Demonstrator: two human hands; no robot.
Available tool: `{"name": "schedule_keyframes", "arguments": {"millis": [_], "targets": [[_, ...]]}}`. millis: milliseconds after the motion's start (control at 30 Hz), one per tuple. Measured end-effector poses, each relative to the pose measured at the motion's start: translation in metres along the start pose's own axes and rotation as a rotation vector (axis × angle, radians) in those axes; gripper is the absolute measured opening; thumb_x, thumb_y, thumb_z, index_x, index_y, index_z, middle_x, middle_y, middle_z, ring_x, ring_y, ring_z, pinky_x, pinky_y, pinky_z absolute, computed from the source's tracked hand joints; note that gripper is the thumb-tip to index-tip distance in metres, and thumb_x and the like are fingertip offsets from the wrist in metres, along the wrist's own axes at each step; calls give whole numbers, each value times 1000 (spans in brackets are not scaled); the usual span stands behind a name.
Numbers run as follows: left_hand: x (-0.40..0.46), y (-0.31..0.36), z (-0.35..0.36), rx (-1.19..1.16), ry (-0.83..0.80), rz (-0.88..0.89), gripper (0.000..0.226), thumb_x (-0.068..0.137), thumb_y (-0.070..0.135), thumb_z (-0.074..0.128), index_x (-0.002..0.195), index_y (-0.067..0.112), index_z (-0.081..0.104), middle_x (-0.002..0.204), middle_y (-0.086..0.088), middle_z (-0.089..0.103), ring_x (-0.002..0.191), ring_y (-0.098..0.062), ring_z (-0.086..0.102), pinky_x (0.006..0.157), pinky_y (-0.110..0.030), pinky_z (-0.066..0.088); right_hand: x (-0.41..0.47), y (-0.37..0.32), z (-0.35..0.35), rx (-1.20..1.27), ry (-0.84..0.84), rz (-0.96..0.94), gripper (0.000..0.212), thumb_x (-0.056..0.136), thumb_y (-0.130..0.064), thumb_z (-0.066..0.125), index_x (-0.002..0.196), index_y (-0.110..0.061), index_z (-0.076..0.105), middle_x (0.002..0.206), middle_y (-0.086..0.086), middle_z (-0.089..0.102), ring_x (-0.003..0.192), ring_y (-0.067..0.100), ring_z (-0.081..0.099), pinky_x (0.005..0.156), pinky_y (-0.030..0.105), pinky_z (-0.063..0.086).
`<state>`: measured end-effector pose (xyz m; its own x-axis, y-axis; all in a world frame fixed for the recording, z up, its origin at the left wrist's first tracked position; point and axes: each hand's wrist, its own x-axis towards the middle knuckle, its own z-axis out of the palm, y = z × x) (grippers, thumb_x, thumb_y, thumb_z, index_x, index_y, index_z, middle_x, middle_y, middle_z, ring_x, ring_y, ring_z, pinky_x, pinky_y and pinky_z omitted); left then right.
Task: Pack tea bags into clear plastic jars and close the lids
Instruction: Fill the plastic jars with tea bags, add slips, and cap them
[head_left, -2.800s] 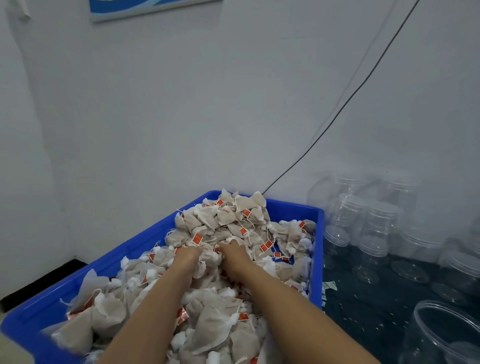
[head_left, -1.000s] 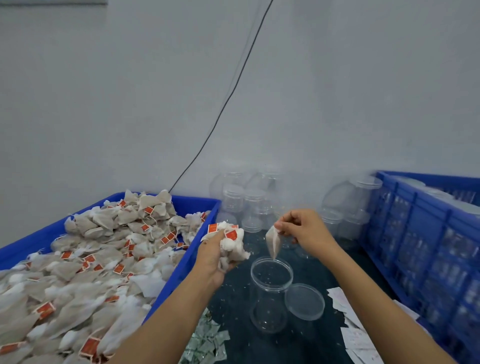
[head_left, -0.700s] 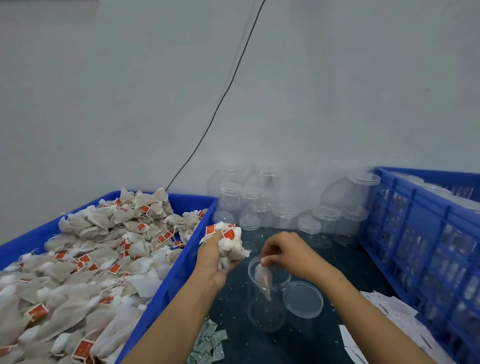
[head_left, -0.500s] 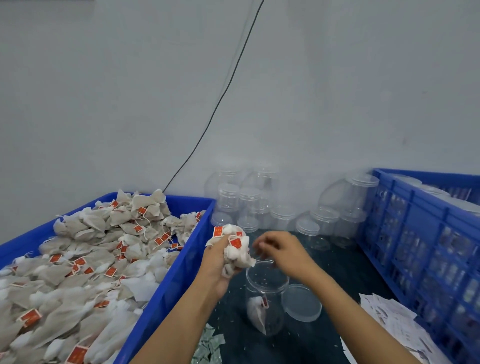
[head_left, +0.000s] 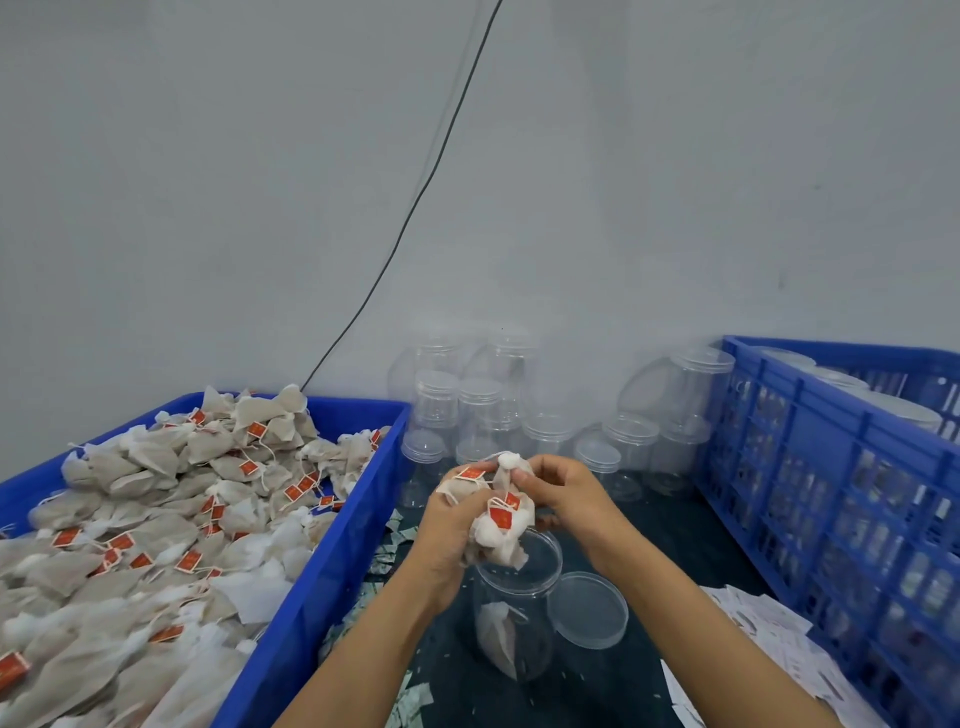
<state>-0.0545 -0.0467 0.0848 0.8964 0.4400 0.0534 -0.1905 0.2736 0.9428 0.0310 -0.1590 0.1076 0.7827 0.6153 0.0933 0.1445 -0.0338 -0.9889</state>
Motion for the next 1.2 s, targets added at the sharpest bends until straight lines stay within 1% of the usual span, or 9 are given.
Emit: {"name": "schedule_keyframes", "arguments": {"millis": [133,267,367,433,500,767,933,1033,1200], "targets": [[7,-3,-5,-88,134,2,15,95,12,51,98,15,65,87,-9,69,68,-19,61,51,-27,44,1,4,-8,-82,170,-45,22,97,-24,55,87,-7,65,71,0,62,62,9,53,56,19,43],[18,-5,-14,-134,275,15,13,94,16,54,94,16,67,86,-12,64,60,-13,59,33,-15,36,0,6,-19,-378,104,-132,20,93,-23,62,79,-10,67,68,-1,60,62,10,50,60,22,40],[24,-6,-15,-139,353,18,15,92,16,59,103,10,66,80,-6,64,46,-6,58,33,-17,43,-3,7,-20,-699,-35,-160,7,85,-24,71,81,-19,68,78,-7,68,74,9,61,75,28,50],[29,-7,-14,-132,395,5,26,91,18,62,114,6,64,86,-6,67,56,-7,61,46,-26,56,-5,10,-16,-943,-99,-188,6,84,-26,71,87,-26,66,85,-12,68,85,6,63,90,33,48],[31,-8,-13,-121,410,14,30,91,19,63,118,6,63,92,-7,68,64,-9,62,49,-21,53,-6,13,-11,-1031,-89,-230,10,87,-26,68,97,-26,66,92,-13,67,91,7,61,97,36,44],[30,-7,-5,-126,436,75,14,91,16,63,104,13,64,99,-9,69,81,-17,66,56,-24,52,-5,5,-6,-530,48,-308,11,94,-21,59,100,-18,68,85,-9,68,76,-1,60,71,14,45],[25,-8,2,-19,387,107,6,91,12,62,96,16,62,85,-4,68,72,-13,66,47,-17,51,-5,1,4,-328,-43,-312,16,86,-21,70,102,-16,69,92,-1,70,76,3,60,70,16,50],[25,-10,7,75,343,135,11,91,11,62,102,11,60,89,-8,66,73,-15,64,53,-20,53,-5,2,8,-290,29,-320,1,85,-12,71,85,-12,70,78,0,68,68,7,58,66,25,50],[23,-9,10,8,320,105,3,93,14,60,92,13,62,86,-9,67,74,-16,66,45,-24,52,-4,-2,5,-105,167,-286,6,86,-6,68,81,-3,70,71,5,67,59,5,58,54,18,48]]}}
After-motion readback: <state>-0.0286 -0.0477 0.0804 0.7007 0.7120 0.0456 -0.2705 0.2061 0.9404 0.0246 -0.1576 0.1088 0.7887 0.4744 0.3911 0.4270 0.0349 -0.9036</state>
